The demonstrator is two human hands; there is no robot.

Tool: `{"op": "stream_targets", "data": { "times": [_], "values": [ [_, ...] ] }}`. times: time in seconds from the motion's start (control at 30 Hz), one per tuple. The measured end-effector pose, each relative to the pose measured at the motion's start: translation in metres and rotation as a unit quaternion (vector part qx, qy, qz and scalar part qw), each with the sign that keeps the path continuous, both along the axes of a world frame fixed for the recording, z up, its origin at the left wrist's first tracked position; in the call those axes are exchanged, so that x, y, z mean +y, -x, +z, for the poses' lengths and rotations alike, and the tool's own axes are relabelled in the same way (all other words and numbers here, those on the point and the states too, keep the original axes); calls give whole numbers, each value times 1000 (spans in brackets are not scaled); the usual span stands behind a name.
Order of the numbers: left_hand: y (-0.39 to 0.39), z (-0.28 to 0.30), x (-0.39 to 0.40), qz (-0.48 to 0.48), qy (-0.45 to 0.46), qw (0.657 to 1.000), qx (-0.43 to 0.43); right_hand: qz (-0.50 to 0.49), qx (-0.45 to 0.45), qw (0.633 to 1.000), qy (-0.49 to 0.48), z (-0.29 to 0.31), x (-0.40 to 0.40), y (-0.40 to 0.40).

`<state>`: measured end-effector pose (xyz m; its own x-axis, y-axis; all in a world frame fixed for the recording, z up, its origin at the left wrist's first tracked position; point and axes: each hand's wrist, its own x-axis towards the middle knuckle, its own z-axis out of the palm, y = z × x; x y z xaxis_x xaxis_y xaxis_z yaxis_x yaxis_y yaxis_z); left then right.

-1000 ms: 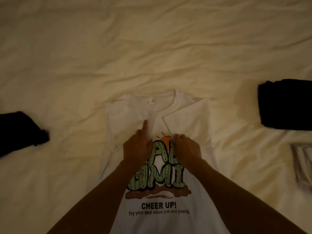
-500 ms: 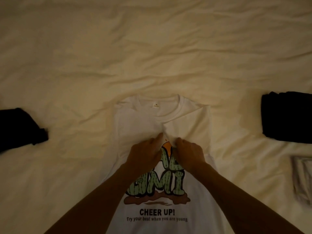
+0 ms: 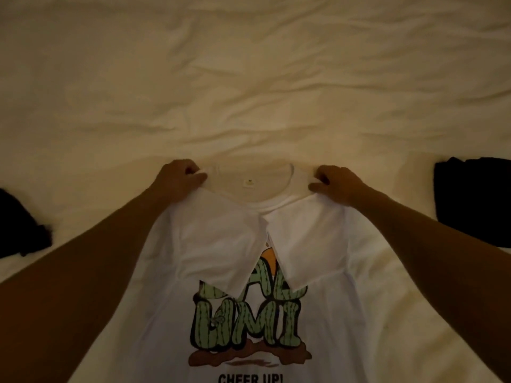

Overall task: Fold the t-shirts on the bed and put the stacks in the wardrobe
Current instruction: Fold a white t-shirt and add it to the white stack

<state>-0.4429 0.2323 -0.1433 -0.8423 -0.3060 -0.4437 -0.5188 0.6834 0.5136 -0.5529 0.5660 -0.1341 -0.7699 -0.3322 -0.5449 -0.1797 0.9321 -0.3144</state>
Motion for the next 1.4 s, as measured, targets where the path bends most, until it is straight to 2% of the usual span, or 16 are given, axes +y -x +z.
{"op": "stream_targets", "data": {
  "times": [0.17, 0.27, 0.33, 0.37, 0.43, 0.5, 0.63, 0.77, 0.83, 0.9, 0.97, 1.03, 1.13, 1.27, 1.4],
  "values": [
    [7, 2, 3, -20, -27, 986, 162, -30, 87, 994, 56, -3, 20, -3],
    [29, 3, 2, -84, 17, 971, 221, -56, 116, 990, 54, 0, 39, 5],
    [42, 5, 3, -96, 45, 967, 231, -50, 150, 987, 33, 1, 44, 5],
    [45, 5, 5, -84, 55, 969, 225, -21, 207, 978, 8, -1, 46, 0],
    [39, 2, 15, -35, 59, 982, 178, 37, 337, 941, -17, -5, 45, -17],
    [22, -5, 24, 17, 29, 991, 133, 68, 391, 918, 14, -8, 38, -41],
    [2, -14, 23, 71, 0, 982, 173, 135, 318, 938, 43, -21, 21, -86],
    [8, -14, 19, 55, 10, 983, 174, 146, 255, 956, -5, -30, 11, -104],
    [6, -12, 22, 46, 16, 985, 166, 145, 243, 959, 11, -30, 10, -108],
    [5, -9, 23, 58, 12, 986, 158, 115, 232, 964, 61, -26, 11, -101],
    [9, -4, 22, 83, 3, 985, 152, 22, 264, 960, 95, -20, 16, -77],
    [19, 0, 19, 91, 4, 984, 150, -53, 273, 960, 33, -12, 26, -39],
    [31, 8, 19, 73, -7, 987, 140, -47, 183, 977, -99, -7, 39, -1],
    [32, 11, 26, 46, 4, 994, 101, -63, 64, 995, -44, -9, 48, 14],
    [35, 15, 26, 31, 45, 995, 80, -61, 72, 996, -6, -7, 45, 15]
  ]
}}
